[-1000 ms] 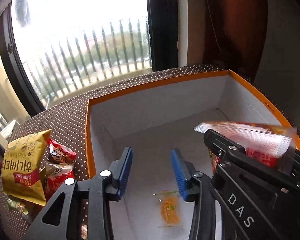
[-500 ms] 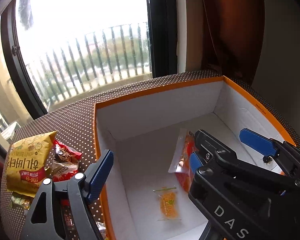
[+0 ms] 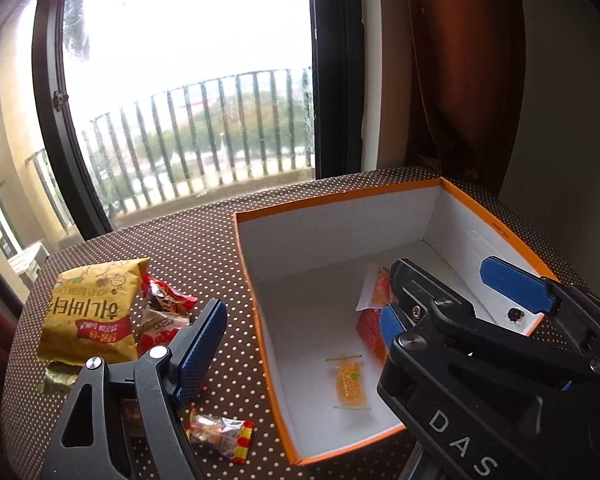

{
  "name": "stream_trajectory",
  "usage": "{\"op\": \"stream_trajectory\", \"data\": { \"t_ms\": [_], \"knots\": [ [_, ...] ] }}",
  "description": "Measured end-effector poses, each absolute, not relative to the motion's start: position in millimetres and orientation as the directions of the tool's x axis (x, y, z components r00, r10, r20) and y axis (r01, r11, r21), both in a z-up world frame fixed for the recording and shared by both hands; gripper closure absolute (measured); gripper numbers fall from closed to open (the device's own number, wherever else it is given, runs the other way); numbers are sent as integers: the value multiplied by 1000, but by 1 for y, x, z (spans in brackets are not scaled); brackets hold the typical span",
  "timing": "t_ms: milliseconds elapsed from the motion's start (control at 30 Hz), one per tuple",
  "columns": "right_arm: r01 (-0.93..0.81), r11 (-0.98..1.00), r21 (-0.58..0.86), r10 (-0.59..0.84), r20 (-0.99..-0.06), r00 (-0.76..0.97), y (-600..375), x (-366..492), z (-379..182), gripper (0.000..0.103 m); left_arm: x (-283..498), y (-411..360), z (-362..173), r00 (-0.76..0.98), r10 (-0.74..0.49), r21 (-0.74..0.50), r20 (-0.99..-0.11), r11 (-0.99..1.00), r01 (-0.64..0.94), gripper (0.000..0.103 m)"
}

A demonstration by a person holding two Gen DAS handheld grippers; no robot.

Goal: Organize snacks
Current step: 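Withdraw both open tools from the box back toward the snack pile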

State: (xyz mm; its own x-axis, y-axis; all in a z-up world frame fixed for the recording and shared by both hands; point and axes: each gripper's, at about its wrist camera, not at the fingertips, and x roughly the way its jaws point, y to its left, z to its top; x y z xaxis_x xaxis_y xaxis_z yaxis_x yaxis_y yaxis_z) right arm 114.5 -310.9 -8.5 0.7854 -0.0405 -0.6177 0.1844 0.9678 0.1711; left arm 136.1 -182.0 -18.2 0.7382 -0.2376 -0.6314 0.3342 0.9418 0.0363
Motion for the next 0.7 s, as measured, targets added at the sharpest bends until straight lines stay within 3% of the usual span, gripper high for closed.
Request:
{"op": "stream_trajectory", "data": {
  "t_ms": [700],
  "knots": [
    [82,989,121,2,-573,819,-218,78,1,31,91,-87,-12,787,-194,24,-585,966,256,19]
  ]
}}
